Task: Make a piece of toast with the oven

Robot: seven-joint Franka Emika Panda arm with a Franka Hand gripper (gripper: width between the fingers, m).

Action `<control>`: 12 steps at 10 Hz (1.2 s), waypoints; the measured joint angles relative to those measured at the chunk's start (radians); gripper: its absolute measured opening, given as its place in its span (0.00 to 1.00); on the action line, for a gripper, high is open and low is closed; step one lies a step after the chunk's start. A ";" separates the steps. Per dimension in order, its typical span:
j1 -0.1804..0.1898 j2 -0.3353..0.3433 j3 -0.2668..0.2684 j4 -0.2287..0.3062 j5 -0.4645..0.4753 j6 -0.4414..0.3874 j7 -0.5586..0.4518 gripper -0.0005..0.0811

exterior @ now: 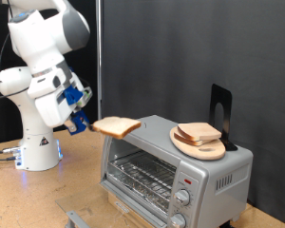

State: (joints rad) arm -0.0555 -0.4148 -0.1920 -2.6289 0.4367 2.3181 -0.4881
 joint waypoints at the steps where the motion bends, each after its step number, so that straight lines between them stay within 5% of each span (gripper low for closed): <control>1: -0.001 0.013 -0.016 -0.015 0.014 0.041 -0.018 0.48; 9: -0.007 0.268 -0.057 -0.006 0.060 0.175 -0.113 0.48; 12: -0.006 0.290 -0.056 0.008 0.041 0.141 -0.130 0.48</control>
State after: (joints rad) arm -0.0617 -0.1247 -0.2477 -2.6212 0.4780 2.4596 -0.6178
